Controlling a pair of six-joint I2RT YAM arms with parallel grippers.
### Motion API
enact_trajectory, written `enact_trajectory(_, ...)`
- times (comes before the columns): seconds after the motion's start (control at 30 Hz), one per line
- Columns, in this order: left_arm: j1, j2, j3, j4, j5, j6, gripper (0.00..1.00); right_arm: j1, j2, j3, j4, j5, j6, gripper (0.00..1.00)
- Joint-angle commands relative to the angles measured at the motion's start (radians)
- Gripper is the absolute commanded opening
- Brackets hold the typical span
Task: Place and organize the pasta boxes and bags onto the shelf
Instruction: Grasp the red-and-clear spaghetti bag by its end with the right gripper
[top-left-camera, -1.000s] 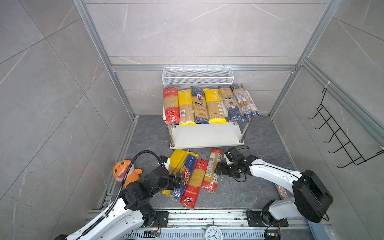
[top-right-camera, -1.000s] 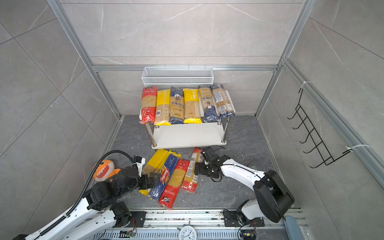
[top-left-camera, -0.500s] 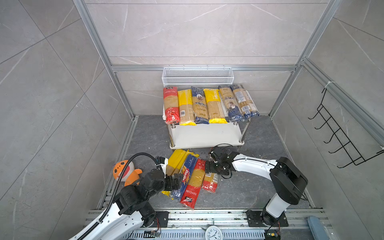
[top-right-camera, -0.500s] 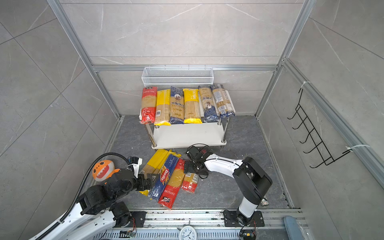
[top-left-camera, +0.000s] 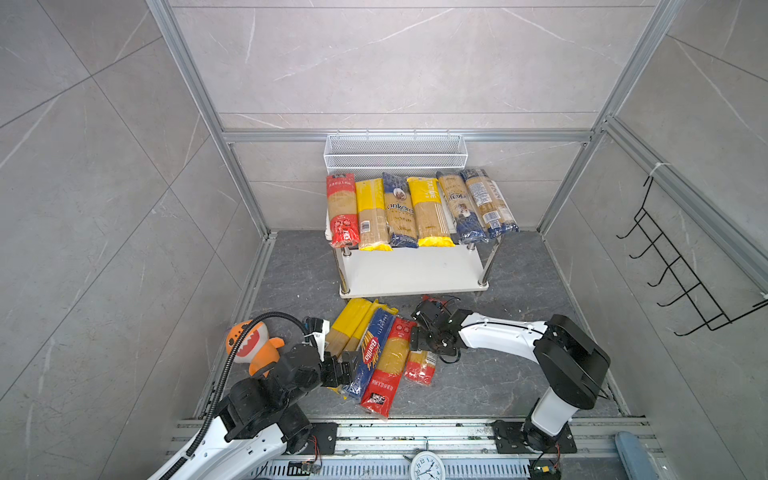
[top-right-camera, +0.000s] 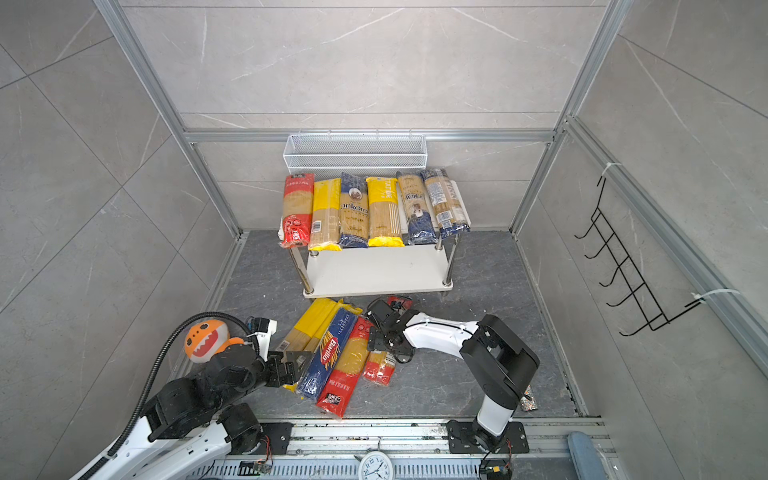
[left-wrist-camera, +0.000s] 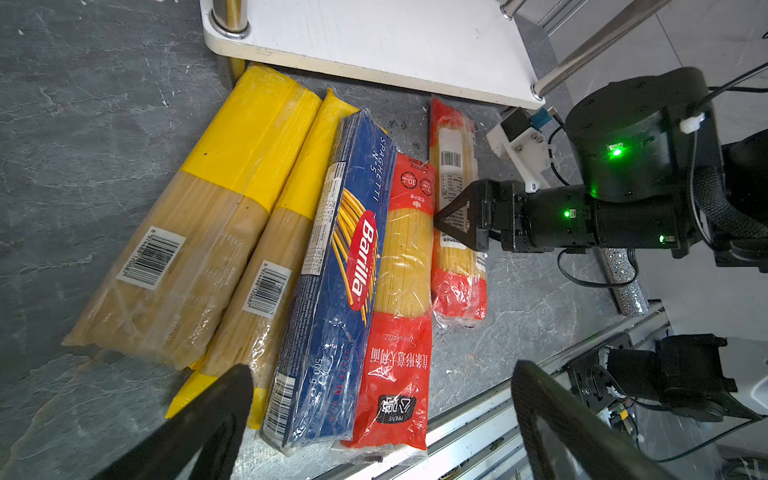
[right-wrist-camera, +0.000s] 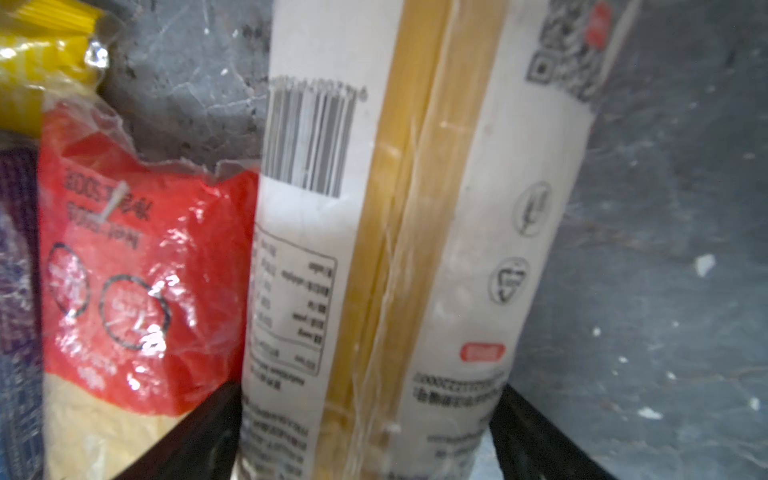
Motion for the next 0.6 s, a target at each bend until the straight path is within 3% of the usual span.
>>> enact_trajectory(0.0,0.002,-0.008,0.03,-0.013,0.013,0.022,1.0,0.005,0.039,-0.062,-0.115,0.01,0.037,0.91)
enact_trajectory(0.17,0.002,-0.019,0.037,-0.026,0.005,0.016,1.0,0.005,0.069,-0.031,-0.127,0.019,0.016,0.9)
enact_trajectory(0.2,0.002,-0.019,0.04,-0.031,0.004,0.014,1.0,0.005,0.082,-0.02,-0.126,0.013,0.009,0.83)
enact_trajectory(0.3,0.002,-0.023,0.041,-0.041,-0.006,0.007,1.0,0.004,0.124,0.004,-0.108,-0.028,-0.013,0.45)
enact_trajectory(0.5,0.002,-0.022,0.059,-0.063,-0.021,-0.004,1.0,0.004,0.09,-0.086,0.018,-0.141,-0.023,0.0)
enact_trajectory(0.57,0.002,-0.015,0.072,-0.074,-0.026,-0.003,1.0,0.004,0.03,-0.133,0.049,-0.153,-0.02,0.0)
